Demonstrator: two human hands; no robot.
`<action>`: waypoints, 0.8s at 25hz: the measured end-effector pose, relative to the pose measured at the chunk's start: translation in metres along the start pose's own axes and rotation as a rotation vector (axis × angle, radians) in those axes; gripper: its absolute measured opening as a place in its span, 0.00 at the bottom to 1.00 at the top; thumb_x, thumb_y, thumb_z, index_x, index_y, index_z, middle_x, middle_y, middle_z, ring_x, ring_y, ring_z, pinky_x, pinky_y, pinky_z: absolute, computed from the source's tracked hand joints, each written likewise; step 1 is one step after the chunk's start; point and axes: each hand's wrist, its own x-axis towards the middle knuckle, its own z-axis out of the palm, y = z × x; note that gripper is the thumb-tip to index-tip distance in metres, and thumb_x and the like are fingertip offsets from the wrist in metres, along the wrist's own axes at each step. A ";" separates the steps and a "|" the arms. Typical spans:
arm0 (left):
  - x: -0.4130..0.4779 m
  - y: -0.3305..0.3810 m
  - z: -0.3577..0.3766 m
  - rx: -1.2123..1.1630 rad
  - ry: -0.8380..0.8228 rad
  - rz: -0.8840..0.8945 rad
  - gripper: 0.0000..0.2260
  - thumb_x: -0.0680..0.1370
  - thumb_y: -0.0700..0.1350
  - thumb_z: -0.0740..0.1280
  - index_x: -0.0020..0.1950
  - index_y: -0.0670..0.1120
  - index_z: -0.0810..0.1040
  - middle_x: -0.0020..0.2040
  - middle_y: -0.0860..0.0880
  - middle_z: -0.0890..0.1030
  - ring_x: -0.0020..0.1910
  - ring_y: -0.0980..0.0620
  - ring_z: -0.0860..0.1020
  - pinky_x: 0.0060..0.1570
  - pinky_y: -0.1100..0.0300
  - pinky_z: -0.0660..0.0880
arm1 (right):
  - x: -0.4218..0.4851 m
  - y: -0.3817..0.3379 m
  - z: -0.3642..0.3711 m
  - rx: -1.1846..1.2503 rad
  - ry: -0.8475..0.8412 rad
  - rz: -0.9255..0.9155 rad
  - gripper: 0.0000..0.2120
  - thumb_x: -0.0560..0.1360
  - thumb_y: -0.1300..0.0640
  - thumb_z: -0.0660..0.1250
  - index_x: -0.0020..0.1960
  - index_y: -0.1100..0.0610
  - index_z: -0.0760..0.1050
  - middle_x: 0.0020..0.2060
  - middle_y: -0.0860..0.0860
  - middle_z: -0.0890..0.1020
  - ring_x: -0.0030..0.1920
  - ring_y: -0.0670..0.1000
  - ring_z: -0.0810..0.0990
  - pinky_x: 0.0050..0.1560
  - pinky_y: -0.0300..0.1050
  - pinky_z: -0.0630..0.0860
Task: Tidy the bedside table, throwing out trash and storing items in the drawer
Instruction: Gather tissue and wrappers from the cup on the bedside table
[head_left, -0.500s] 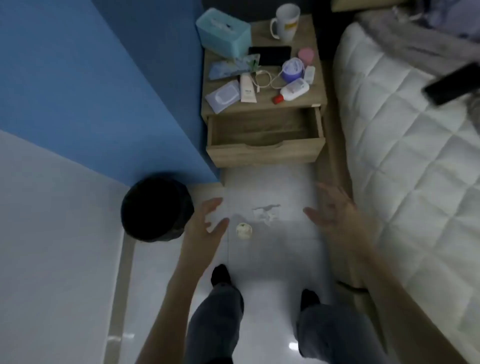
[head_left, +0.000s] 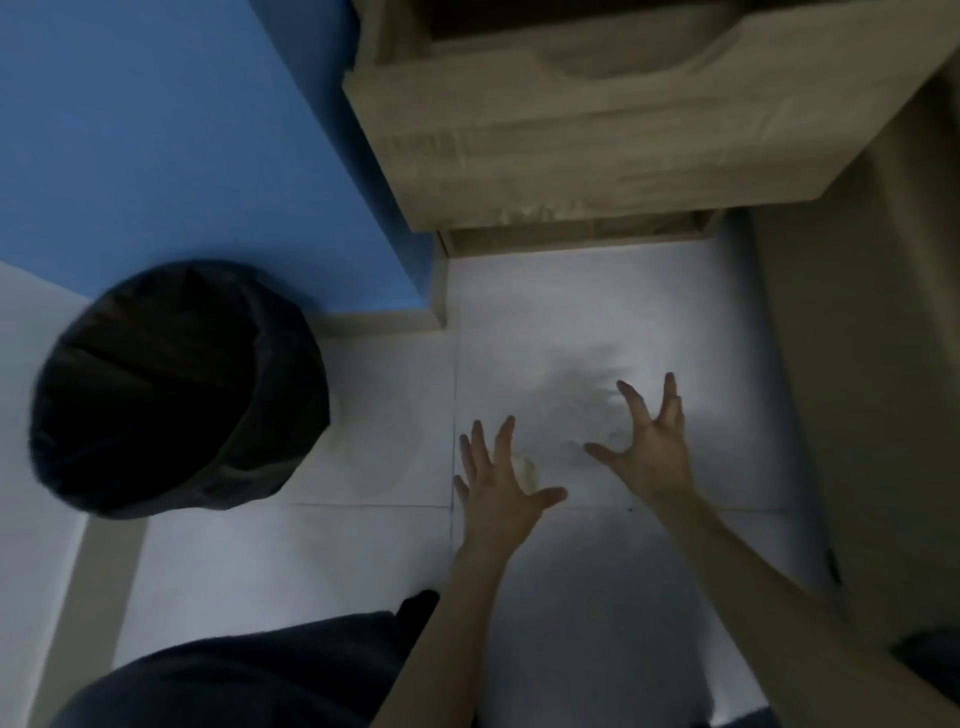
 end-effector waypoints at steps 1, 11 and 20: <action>0.014 -0.009 0.014 0.046 -0.016 -0.017 0.47 0.67 0.58 0.74 0.76 0.58 0.46 0.78 0.49 0.39 0.77 0.46 0.38 0.72 0.38 0.46 | 0.012 0.007 0.022 -0.036 -0.024 0.003 0.47 0.62 0.38 0.73 0.74 0.43 0.52 0.76 0.57 0.40 0.75 0.63 0.44 0.68 0.64 0.61; 0.052 -0.039 0.060 0.090 0.159 0.027 0.34 0.67 0.39 0.73 0.70 0.53 0.65 0.66 0.46 0.62 0.65 0.45 0.67 0.53 0.55 0.77 | 0.060 0.031 0.085 -0.191 -0.009 -0.071 0.15 0.72 0.67 0.61 0.58 0.61 0.76 0.57 0.62 0.74 0.58 0.62 0.72 0.54 0.51 0.75; 0.052 0.103 -0.072 -0.037 0.359 0.305 0.36 0.65 0.46 0.74 0.69 0.58 0.62 0.62 0.52 0.64 0.58 0.51 0.71 0.45 0.61 0.74 | 0.069 -0.060 -0.088 0.101 0.342 -0.365 0.09 0.67 0.71 0.66 0.43 0.62 0.81 0.40 0.59 0.80 0.35 0.59 0.80 0.36 0.38 0.69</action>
